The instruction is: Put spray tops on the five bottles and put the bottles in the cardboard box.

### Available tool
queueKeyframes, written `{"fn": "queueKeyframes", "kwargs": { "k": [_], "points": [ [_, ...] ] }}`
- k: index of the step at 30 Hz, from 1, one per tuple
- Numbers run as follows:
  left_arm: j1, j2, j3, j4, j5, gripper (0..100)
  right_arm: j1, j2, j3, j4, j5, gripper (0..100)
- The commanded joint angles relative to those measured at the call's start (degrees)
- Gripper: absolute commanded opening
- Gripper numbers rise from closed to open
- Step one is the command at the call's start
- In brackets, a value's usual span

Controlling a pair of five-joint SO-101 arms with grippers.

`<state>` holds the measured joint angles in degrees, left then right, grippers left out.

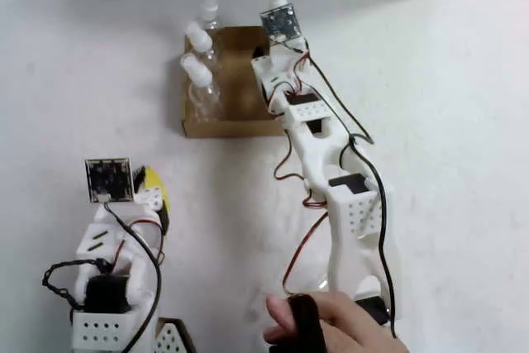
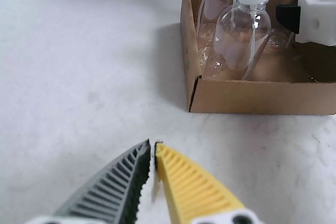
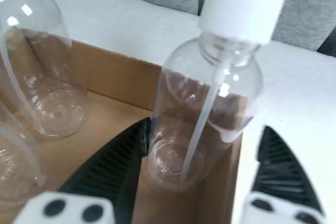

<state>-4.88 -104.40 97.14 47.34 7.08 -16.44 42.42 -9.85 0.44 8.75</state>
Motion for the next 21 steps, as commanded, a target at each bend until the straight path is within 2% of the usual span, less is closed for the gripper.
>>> {"fn": "queueKeyframes", "kwargs": {
  "k": [1,5,11,15,21],
  "points": [
    [-0.4,-0.8,-0.2,-0.4,-0.7,2,0.0,-2.0,-1.8,0.7,0.1,38.7],
    [-0.4,-0.8,-0.2,-0.4,-0.7,2,0.0,-2.0,-1.8,0.7,0.1,47.9],
    [-0.4,-0.8,-0.2,-0.4,-0.8,2,0.0,-2.1,-1.8,0.7,-0.4,48.0],
    [-0.4,-0.8,-0.2,-0.4,-0.8,2,0.0,-4.0,-1.1,0.7,-5.8,48.0],
    [-0.4,-0.8,-0.2,-0.4,-0.8,2,-0.4,-7.0,2.4,0.5,-6.1,48.1]
  ]
}}
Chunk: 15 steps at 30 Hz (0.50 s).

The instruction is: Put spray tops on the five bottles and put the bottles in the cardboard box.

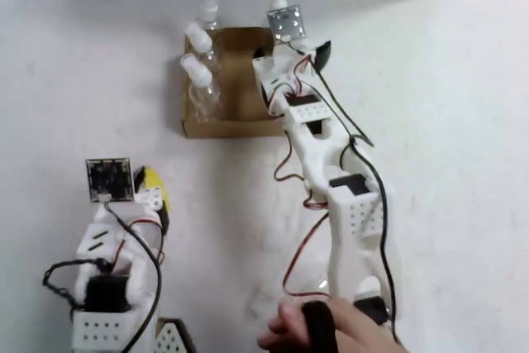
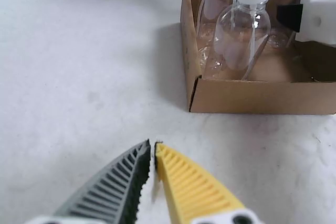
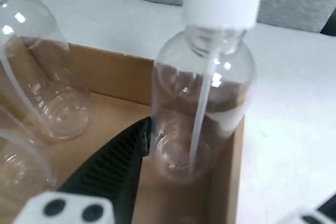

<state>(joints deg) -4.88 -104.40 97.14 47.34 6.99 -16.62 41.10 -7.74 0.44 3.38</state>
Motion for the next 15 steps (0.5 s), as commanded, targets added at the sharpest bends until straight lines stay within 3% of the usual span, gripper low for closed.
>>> {"fn": "queueKeyframes", "kwargs": {
  "k": [1,15],
  "points": [
    [-0.4,-0.8,-0.2,-0.4,-0.7,2,-0.3,-5.8,0.4,0.7,-0.9,48.1],
    [-1.9,-0.8,-0.2,-1.2,-0.7,2,-0.3,-5.9,0.5,0.3,-0.6,48.1]
  ]
}}
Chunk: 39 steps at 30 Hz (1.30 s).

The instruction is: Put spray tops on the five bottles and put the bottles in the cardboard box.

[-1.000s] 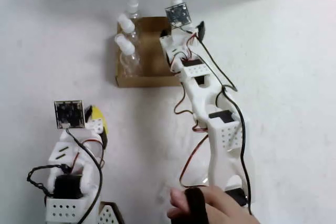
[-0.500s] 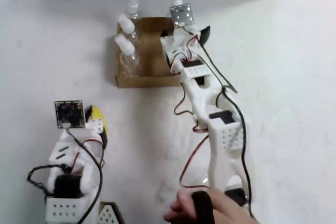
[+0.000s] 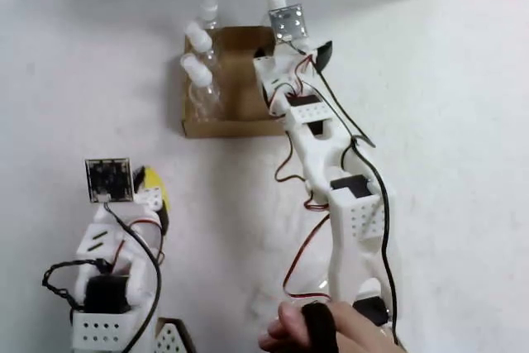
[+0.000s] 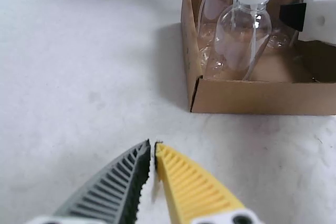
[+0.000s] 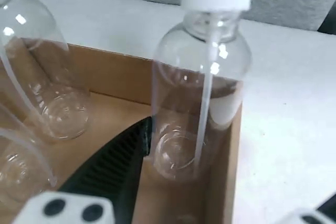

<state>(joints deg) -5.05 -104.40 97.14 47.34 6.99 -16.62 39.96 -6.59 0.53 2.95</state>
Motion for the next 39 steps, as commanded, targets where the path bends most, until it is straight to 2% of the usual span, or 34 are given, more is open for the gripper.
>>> {"fn": "queueKeyframes", "kwargs": {
  "k": [1,26,39],
  "points": [
    [-1.7,-0.8,-0.2,-1.2,-0.7,2,-0.3,-4.8,-0.6,0.2,-0.2,48.1],
    [-1.7,-0.5,-0.2,-2.3,-0.7,2,-0.3,-5.0,-0.5,0.6,-0.2,48.1],
    [-1.8,-0.5,-0.2,-2.3,-0.7,2,-0.4,-9.8,4.5,0.6,-0.2,48.1]
  ]
}}
